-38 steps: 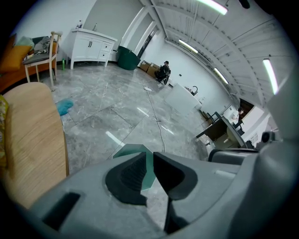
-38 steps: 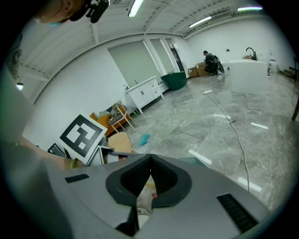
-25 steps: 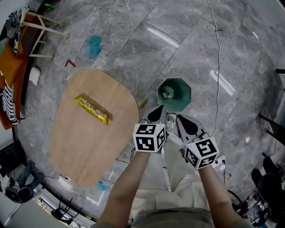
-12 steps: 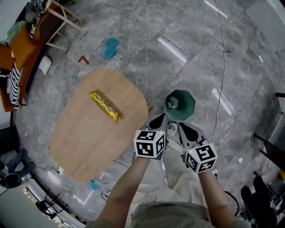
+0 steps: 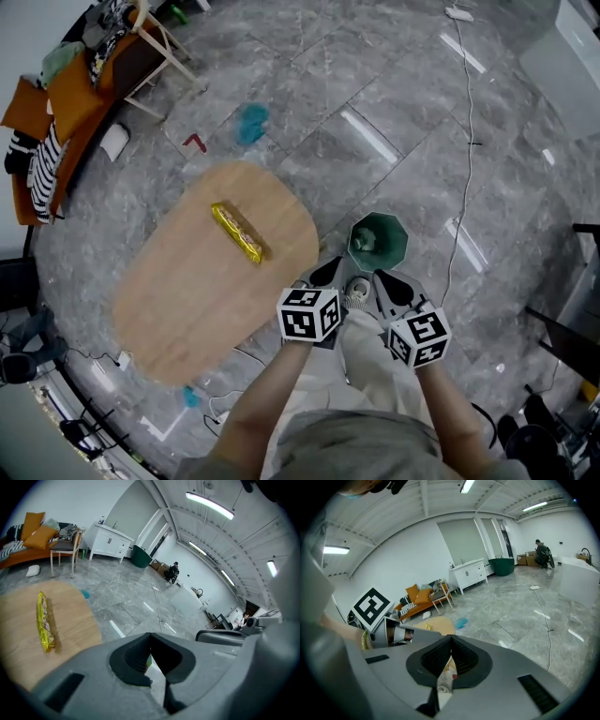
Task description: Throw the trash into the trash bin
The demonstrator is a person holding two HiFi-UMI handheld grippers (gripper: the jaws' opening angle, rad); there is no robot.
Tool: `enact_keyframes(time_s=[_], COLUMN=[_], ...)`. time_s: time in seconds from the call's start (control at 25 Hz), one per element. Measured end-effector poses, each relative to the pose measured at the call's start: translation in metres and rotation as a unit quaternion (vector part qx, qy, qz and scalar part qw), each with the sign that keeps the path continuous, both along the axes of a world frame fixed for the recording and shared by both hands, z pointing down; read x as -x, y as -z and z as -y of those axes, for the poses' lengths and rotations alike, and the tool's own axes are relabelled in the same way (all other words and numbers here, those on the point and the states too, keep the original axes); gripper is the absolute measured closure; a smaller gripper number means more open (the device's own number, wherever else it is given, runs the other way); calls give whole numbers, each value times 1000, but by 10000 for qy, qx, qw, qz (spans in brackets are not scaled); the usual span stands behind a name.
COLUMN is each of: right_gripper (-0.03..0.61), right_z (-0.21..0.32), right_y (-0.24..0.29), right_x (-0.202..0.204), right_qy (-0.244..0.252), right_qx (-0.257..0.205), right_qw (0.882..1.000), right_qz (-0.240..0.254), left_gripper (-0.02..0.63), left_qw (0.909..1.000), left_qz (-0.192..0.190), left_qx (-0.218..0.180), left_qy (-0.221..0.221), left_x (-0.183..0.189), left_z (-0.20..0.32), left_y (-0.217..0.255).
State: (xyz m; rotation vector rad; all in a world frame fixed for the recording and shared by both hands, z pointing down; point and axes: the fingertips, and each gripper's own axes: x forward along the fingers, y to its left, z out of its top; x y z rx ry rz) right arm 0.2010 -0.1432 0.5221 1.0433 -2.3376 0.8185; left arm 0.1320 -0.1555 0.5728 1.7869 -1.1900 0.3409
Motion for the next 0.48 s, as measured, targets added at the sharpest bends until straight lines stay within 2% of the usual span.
enact_keyframes(time_s=[0.48], right_gripper=[569], right_z=[-4], right_y=[60], right_x=[14], right_qy=[430], right_qx=[-298], right_qw=[9986], right_qz=[31], left_gripper=[604], left_qw=[9992], left_qz=[-21], left_qx=[-106], left_qy=[372], left_x=[19], left_z=[-17], left_y=[56])
